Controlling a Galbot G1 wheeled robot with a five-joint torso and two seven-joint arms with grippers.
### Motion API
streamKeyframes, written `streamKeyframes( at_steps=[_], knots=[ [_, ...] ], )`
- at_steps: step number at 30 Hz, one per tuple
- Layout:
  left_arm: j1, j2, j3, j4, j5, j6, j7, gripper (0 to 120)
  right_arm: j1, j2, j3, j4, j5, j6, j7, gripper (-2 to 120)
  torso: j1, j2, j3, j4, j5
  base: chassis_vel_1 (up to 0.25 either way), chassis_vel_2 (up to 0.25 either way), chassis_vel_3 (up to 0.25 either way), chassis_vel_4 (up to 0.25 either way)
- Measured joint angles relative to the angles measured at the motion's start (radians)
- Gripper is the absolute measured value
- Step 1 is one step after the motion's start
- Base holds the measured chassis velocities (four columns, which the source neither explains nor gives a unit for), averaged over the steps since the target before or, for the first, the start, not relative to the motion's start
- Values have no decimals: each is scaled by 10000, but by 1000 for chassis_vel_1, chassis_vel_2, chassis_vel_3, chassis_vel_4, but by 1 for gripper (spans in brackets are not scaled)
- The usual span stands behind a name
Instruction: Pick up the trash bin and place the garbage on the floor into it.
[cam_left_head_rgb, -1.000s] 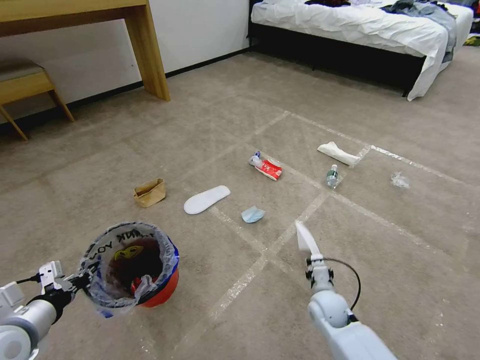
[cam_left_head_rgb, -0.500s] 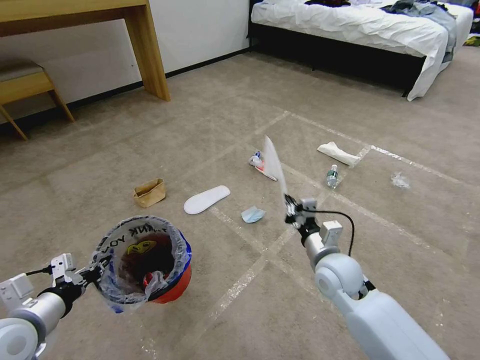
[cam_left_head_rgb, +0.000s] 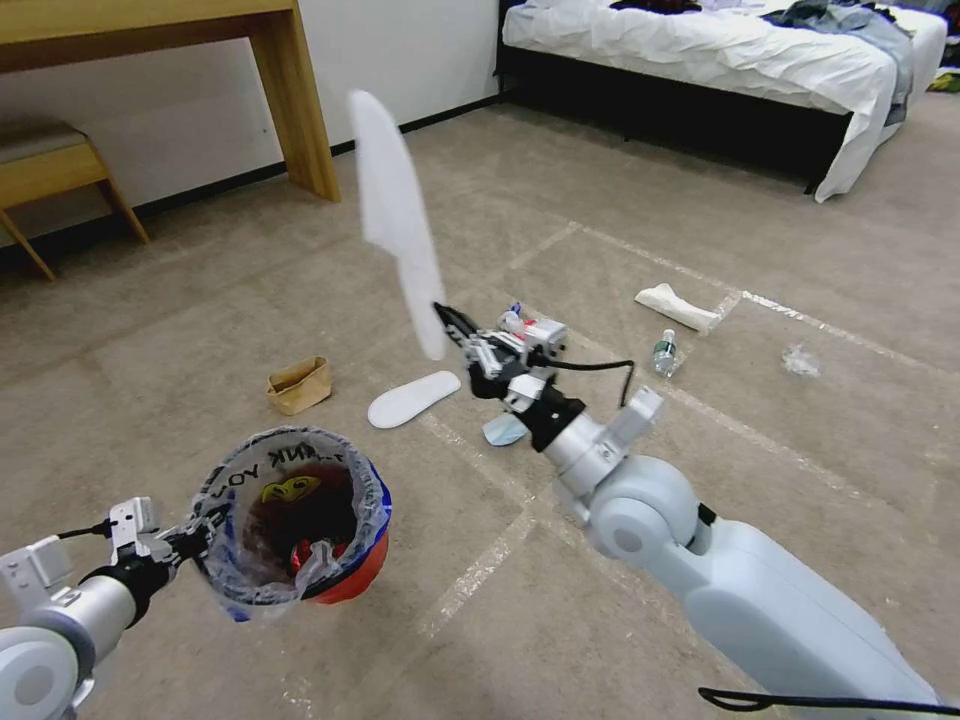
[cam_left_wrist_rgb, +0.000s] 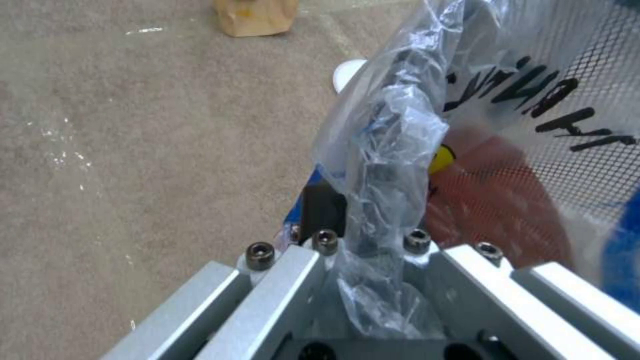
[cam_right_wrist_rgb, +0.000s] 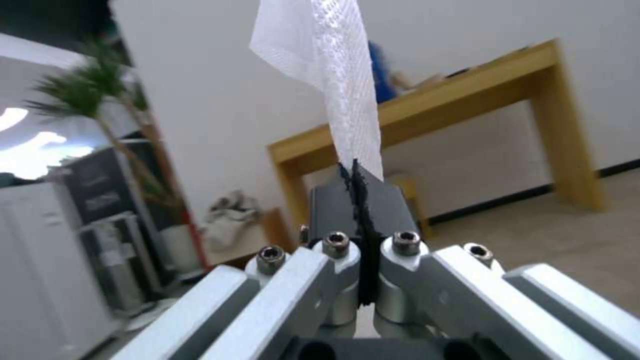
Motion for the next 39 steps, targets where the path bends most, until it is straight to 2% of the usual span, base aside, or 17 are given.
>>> streamKeyframes(
  at_steps=[6,12,16,24,39],
  knots=[
    [-28,105,7,30,-111,0,-34,1,736,107,-977,-62,829,243,-383,0,0,0,0,-1,0,0,0,0,0],
    [-102,203,-60,165,-229,0,-53,1,1251,664,-1929,-276,1794,433,-546,0,0,0,0,1,0,0,0,0,0],
    [-145,269,-123,227,-315,0,-81,1,1362,813,-2376,-519,1859,483,-728,0,0,0,0,1,0,0,0,0,0],
    [-199,260,-140,258,-381,-4,-127,1,1141,589,-3033,-733,1729,476,-836,0,0,0,0,0,1,0,0,0,0],
    [-157,236,-151,153,-386,-12,-138,1,724,283,-2851,-770,1112,533,-918,0,0,0,0,-1,2,0,0,0,0]
  ],
)
